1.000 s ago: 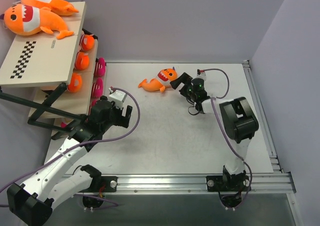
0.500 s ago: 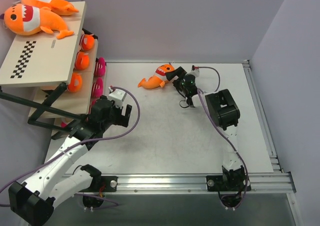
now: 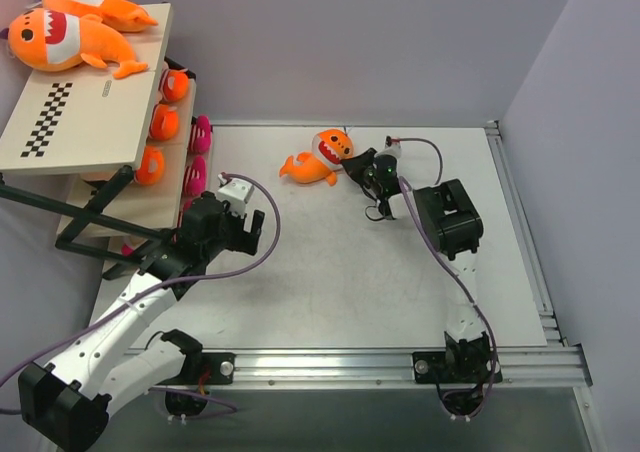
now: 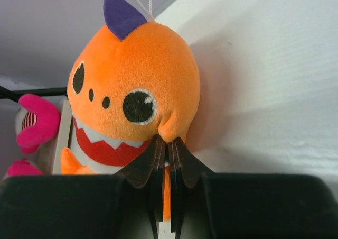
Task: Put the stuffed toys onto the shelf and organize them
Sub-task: Grab a stuffed toy with the right arm
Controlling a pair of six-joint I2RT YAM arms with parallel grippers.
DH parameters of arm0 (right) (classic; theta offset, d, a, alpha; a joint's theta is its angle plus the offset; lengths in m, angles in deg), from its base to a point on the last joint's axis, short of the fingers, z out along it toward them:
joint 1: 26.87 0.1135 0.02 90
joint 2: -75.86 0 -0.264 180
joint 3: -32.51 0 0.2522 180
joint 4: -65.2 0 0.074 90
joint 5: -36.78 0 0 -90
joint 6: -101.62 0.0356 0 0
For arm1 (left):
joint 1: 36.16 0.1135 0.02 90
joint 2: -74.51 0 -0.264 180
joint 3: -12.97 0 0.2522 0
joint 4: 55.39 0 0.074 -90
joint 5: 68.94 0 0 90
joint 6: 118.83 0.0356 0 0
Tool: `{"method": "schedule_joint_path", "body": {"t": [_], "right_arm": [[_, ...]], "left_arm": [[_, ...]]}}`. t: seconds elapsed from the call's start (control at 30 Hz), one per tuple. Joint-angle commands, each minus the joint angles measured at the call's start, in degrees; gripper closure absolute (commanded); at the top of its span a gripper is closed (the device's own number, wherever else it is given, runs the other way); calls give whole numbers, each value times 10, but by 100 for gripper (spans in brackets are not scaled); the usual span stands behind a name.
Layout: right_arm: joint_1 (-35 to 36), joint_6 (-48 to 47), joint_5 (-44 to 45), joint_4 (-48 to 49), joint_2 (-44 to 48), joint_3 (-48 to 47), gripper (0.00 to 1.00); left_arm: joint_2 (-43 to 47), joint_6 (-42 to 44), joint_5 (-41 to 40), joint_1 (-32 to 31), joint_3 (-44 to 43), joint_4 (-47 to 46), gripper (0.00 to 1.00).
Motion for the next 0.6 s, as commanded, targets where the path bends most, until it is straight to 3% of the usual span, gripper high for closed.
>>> {"method": "schedule_joint_path", "body": {"t": [0.0,0.1,0.27,0.43,0.57], "right_arm": [[-16,-32,-46,21,78,35,100],[-20,-41,-81,1,129,72,100],[-34,-88,-181,-126,216,103,100],[-36,-224,-245,-331,284,113,100],[-39,-270,-255,-403,333,161,100]], "left_arm": [[2,3,18,3,-3,-22,6],[0,1,22,4,-3,-21,6],[6,1,39,4,-2,-25,6],[13,4,55,4,3,-33,6],[7,3,60,4,1,-32,6]]}}
